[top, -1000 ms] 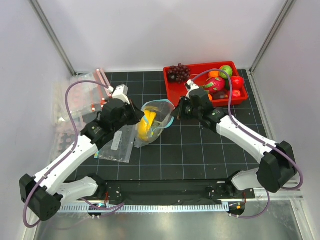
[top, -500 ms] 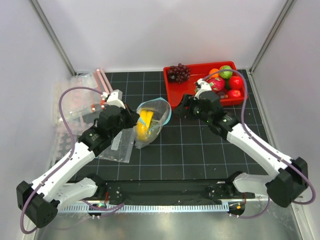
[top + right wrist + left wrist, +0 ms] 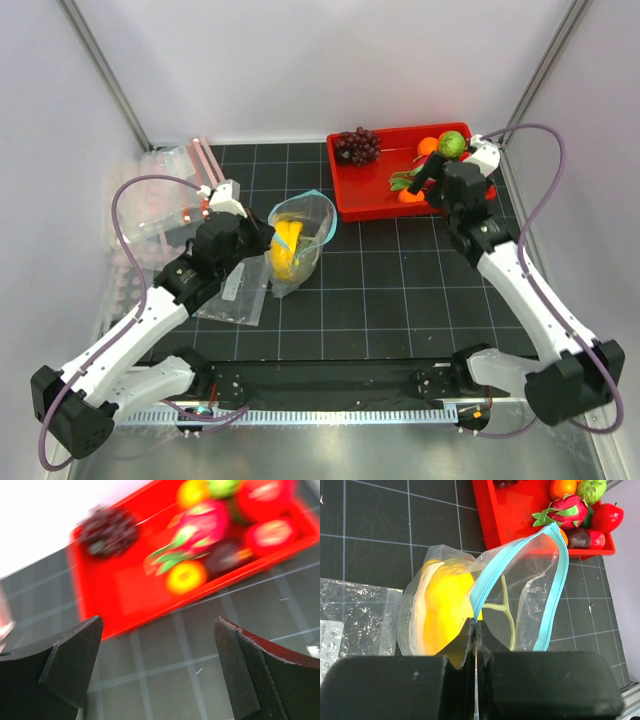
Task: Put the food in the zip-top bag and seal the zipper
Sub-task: Pick up the fake fruit from the bin.
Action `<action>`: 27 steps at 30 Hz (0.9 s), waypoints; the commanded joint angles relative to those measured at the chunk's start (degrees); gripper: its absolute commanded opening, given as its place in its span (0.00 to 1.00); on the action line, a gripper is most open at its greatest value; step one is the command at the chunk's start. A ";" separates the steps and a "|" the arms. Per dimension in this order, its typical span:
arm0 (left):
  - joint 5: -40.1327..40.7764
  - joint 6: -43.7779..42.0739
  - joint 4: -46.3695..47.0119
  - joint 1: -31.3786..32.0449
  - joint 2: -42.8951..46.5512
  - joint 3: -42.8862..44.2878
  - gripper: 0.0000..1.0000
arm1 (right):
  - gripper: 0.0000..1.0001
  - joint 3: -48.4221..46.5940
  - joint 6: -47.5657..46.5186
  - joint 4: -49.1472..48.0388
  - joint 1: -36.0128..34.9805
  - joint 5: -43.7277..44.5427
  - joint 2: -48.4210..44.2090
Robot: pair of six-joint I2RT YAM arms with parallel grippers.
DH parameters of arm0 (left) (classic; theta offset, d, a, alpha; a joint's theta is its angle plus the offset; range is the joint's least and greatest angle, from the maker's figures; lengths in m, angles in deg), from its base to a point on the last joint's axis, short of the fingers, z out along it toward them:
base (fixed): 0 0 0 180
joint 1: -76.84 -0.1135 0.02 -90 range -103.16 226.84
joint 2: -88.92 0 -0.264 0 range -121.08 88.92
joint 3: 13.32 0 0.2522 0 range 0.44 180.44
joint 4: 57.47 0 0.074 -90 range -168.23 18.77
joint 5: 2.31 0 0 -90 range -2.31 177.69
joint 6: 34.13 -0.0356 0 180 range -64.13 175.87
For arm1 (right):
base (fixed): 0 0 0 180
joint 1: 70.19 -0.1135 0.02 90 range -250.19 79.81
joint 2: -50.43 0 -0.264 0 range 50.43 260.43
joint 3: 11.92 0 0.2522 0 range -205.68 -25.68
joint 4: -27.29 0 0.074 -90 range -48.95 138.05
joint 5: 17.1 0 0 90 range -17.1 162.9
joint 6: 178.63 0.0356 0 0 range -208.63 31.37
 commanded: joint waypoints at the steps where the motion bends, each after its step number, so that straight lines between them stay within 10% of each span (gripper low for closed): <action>1: 1.23 -0.24 1.38 0.02 0.28 0.00 0.00 | 1.00 -6.70 -0.80 1.24 3.99 9.55 7.38; 16: -2.38 2.22 4.54 0.02 0.36 -1.84 0.00 | 1.00 -41.59 -3.17 12.58 17.53 15.19 43.16; 27: -2.20 2.05 4.28 0.02 0.27 -1.67 0.00 | 1.00 -49.97 -7.22 11.28 18.67 13.52 54.77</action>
